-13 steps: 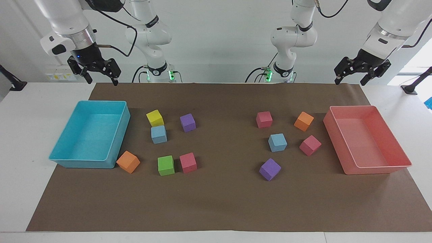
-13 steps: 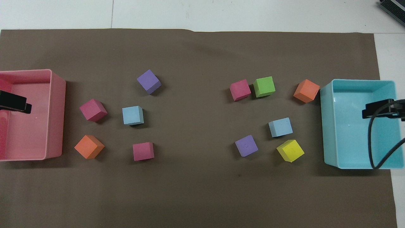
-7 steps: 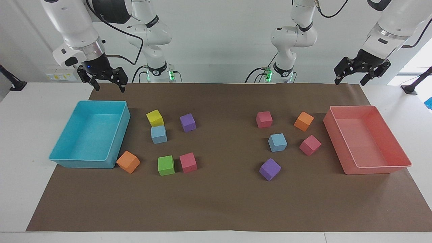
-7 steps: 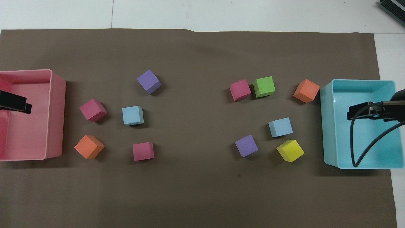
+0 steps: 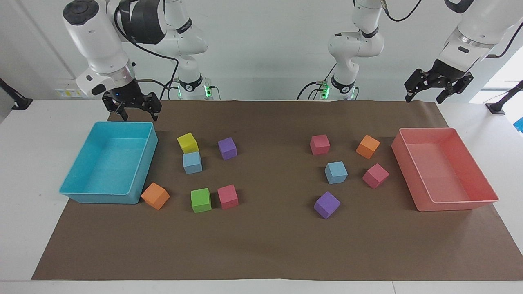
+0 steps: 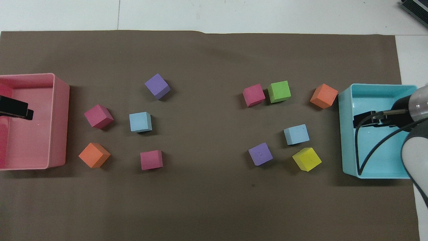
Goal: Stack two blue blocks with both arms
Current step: 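Reach the right gripper to the light blue cube near the teal bin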
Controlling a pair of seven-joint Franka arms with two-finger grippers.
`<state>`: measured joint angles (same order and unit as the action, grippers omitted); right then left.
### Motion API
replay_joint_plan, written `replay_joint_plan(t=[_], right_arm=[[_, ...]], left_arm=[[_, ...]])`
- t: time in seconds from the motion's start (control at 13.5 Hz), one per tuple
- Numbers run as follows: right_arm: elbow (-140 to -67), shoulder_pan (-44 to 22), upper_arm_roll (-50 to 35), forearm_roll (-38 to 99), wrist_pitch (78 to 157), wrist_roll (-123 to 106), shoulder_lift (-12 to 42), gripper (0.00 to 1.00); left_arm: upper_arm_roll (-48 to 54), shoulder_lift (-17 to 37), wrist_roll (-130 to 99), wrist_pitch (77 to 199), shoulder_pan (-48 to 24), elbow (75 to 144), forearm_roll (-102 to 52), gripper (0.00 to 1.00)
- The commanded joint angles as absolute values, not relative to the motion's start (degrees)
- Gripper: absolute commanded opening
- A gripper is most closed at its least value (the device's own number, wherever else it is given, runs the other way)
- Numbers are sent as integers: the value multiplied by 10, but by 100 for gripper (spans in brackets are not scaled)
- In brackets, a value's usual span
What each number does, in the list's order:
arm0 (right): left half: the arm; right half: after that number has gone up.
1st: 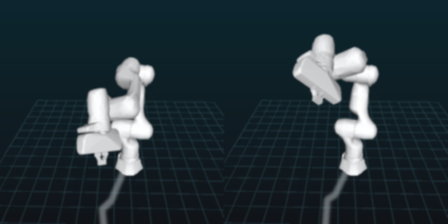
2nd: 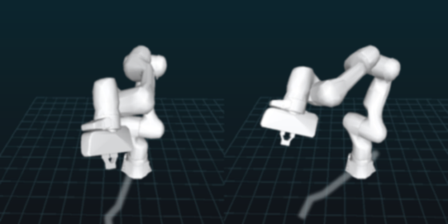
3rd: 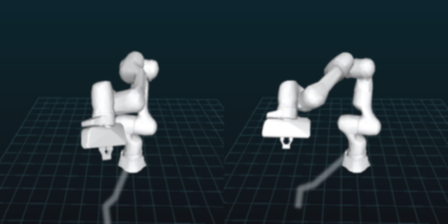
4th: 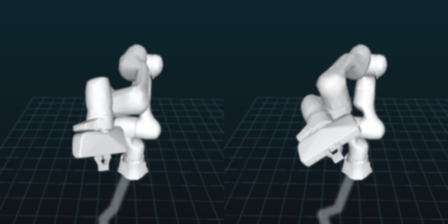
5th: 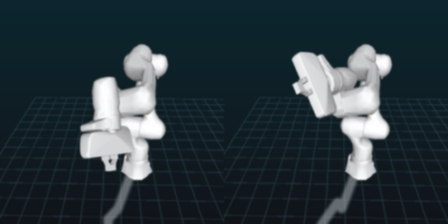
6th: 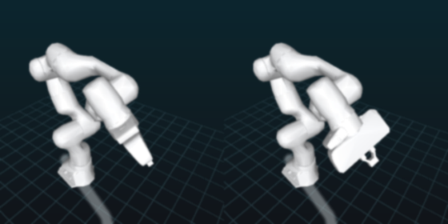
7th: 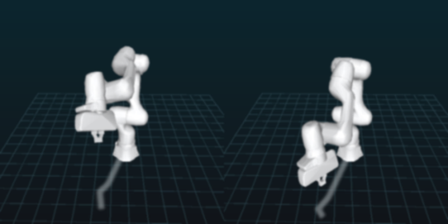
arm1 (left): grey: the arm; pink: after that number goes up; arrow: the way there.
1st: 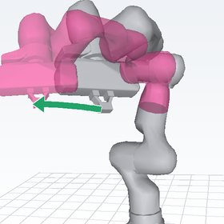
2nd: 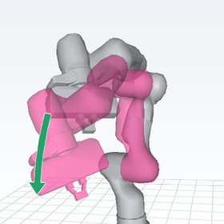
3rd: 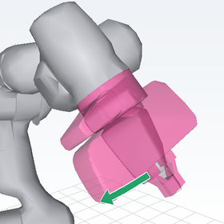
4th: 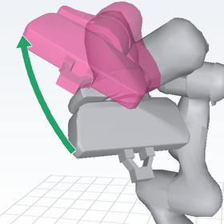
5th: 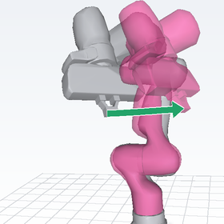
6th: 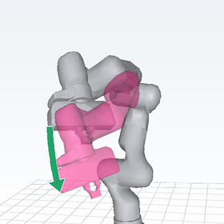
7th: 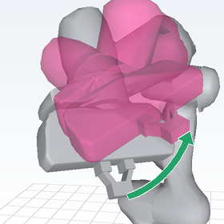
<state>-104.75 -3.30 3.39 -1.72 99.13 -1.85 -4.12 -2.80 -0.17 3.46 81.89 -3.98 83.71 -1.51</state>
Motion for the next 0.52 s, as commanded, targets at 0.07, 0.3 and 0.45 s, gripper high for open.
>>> replay_joint_plan(t=[0.07, 0.3, 0.45], right_arm=[[-1094, -54, 33, -18, 1038, -72, -33, 100], [-1126, -71, 33, -17, 1090, -105, -12, 100], [-1144, -83, 33, -5, 1118, -128, 0, 100]], left_arm=[[-24, -15, 40, 823, -32, 852, -11, 100], [-24, -16, 40, 823, -32, 852, -10, 100], [-23, -16, 40, 823, -32, 853, -10, 100]])
